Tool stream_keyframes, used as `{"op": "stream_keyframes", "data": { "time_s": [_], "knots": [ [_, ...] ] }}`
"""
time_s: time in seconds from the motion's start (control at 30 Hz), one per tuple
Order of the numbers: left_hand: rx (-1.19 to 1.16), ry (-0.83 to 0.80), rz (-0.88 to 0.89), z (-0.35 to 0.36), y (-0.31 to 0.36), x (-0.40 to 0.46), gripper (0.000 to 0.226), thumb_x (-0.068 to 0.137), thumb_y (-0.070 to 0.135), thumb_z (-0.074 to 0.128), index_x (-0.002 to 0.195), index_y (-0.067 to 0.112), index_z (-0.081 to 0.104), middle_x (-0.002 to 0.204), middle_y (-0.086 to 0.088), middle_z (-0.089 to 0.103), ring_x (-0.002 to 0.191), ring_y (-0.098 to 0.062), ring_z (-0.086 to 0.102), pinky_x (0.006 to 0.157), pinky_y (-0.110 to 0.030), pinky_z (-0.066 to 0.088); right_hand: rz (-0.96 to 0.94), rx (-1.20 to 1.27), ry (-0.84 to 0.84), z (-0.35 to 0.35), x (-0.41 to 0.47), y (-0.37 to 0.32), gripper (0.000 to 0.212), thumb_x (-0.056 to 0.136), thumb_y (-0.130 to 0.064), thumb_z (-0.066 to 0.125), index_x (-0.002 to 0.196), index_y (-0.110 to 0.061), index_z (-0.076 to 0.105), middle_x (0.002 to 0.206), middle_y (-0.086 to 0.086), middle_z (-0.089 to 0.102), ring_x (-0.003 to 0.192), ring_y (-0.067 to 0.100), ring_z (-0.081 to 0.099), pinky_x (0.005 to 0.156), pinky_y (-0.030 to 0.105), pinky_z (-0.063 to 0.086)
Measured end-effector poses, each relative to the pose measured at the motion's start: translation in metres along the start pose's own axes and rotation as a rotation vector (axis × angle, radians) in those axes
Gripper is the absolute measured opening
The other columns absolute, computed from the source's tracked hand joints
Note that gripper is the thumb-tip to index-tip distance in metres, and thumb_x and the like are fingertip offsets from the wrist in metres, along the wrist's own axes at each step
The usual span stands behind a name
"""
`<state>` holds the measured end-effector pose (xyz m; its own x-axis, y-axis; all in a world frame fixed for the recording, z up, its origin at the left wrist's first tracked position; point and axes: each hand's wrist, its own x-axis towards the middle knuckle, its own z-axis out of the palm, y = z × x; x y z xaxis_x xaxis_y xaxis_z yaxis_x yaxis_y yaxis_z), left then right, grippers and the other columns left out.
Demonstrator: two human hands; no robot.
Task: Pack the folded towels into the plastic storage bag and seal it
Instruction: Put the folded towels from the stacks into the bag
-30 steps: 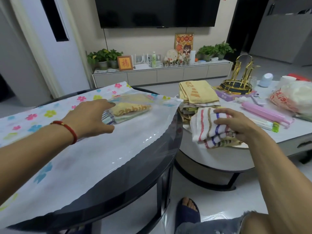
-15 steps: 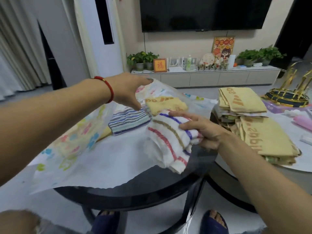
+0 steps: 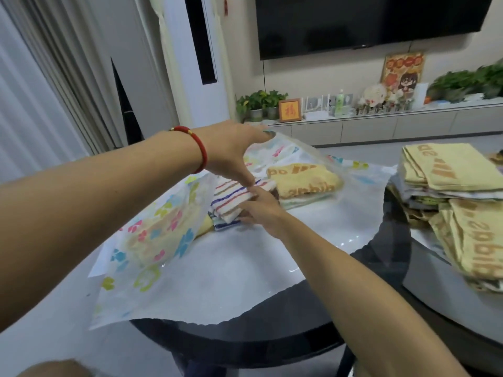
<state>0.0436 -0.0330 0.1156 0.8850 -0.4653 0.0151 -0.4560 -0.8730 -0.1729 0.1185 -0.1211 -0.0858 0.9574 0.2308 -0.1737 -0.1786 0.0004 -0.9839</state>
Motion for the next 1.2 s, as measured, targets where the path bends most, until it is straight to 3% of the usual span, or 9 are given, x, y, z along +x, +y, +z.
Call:
{"op": "stream_keyframes", "data": {
  "time_s": [0.23, 0.43, 0.5, 0.57, 0.63, 0.73, 0.83, 0.97, 1.2],
  "knots": [
    [0.013, 0.01, 0.021, 0.016, 0.019, -0.001, 0.091, 0.076, 0.041, 0.077, 0.153, 0.023, 0.031, 0.154, 0.0, 0.042, 0.133, -0.026, 0.044, 0.11, -0.04, 0.04, -0.041, -0.341, -0.055, -0.067, -0.055, -0.004, 0.027, 0.095, -0.01, 0.063, 0.12, -0.008, 0.07, 0.111, 0.02, 0.076, 0.082, 0.023, 0.074, 0.086, 0.043, 0.062],
    [0.031, 0.006, 0.079, 0.036, 0.048, 0.013, 0.089, 0.078, 0.043, 0.076, 0.153, 0.028, 0.031, 0.163, 0.001, 0.024, 0.137, -0.031, 0.04, 0.113, -0.043, 0.037, -0.065, -0.348, -0.127, -0.158, -0.125, -0.009, 0.027, 0.092, -0.02, 0.066, 0.117, -0.015, 0.074, 0.104, 0.014, 0.079, 0.08, 0.022, 0.074, 0.063, 0.029, 0.056],
    [0.016, 0.007, 0.108, 0.044, 0.059, 0.02, 0.089, 0.079, 0.041, 0.075, 0.154, 0.032, 0.029, 0.164, 0.001, 0.02, 0.137, -0.032, 0.039, 0.111, -0.04, 0.036, -0.049, -0.321, -0.039, -0.198, -0.151, -0.006, 0.025, 0.093, -0.022, 0.064, 0.113, -0.014, 0.077, 0.1, 0.015, 0.08, 0.075, 0.024, 0.072, 0.056, 0.028, 0.053],
    [0.018, 0.003, 0.131, 0.052, 0.071, 0.029, 0.088, 0.079, 0.039, 0.075, 0.154, 0.031, 0.03, 0.164, 0.005, 0.02, 0.136, -0.031, 0.04, 0.109, -0.042, 0.04, -0.091, -0.371, 0.228, -0.235, -0.172, 0.003, 0.024, 0.09, -0.024, 0.064, 0.101, -0.011, 0.08, 0.087, 0.014, 0.078, 0.069, 0.023, 0.068, 0.051, 0.03, 0.049],
    [-0.012, -0.014, 0.136, 0.058, 0.082, 0.036, 0.088, 0.076, 0.036, 0.074, 0.153, 0.028, 0.032, 0.163, 0.009, 0.025, 0.131, -0.03, 0.045, 0.103, -0.045, 0.045, -0.105, -0.653, 0.611, -0.271, -0.186, 0.016, 0.022, 0.087, -0.023, 0.063, 0.095, -0.014, 0.081, 0.087, 0.013, 0.076, 0.077, 0.026, 0.067, 0.061, 0.033, 0.049],
    [-0.016, -0.031, 0.161, 0.066, 0.094, 0.045, 0.087, 0.075, 0.037, 0.074, 0.152, 0.025, 0.034, 0.164, 0.01, 0.017, 0.132, -0.031, 0.043, 0.101, -0.046, 0.047, 0.097, -1.046, 0.933, -0.321, -0.202, 0.036, 0.031, 0.094, -0.019, 0.059, 0.122, -0.015, 0.073, 0.126, 0.019, 0.065, 0.119, 0.038, 0.057, 0.095, 0.044, 0.05],
    [0.018, -0.006, 0.192, 0.073, 0.099, 0.05, 0.084, 0.074, 0.04, 0.073, 0.15, 0.024, 0.039, 0.166, 0.006, 0.012, 0.128, -0.034, 0.044, 0.096, -0.048, 0.049, 0.337, -1.104, 0.95, -0.355, -0.21, 0.051, 0.046, 0.099, -0.019, 0.05, 0.145, -0.025, 0.055, 0.145, 0.025, 0.043, 0.136, 0.045, 0.038, 0.11, 0.053, 0.036],
    [0.025, -0.003, 0.167, 0.079, 0.101, 0.051, 0.082, 0.075, 0.042, 0.072, 0.149, 0.029, 0.038, 0.166, 0.003, 0.008, 0.132, -0.037, 0.038, 0.096, -0.053, 0.049, 0.461, -1.017, 0.983, -0.373, -0.21, 0.058, 0.054, 0.1, -0.015, 0.044, 0.15, -0.036, 0.048, 0.144, 0.025, 0.042, 0.134, 0.047, 0.038, 0.113, 0.051, 0.029],
    [0.064, 0.125, -0.013, 0.084, 0.095, 0.033, 0.078, 0.076, 0.044, 0.07, 0.146, 0.047, 0.035, 0.165, 0.005, 0.016, 0.133, -0.037, 0.035, 0.088, -0.054, 0.051, 0.437, -0.754, 0.897, -0.377, -0.199, 0.034, 0.061, 0.089, -0.01, 0.068, 0.146, -0.028, 0.053, 0.143, 0.02, 0.049, 0.121, 0.039, 0.056, 0.1, 0.044, 0.052]
  ]
}}
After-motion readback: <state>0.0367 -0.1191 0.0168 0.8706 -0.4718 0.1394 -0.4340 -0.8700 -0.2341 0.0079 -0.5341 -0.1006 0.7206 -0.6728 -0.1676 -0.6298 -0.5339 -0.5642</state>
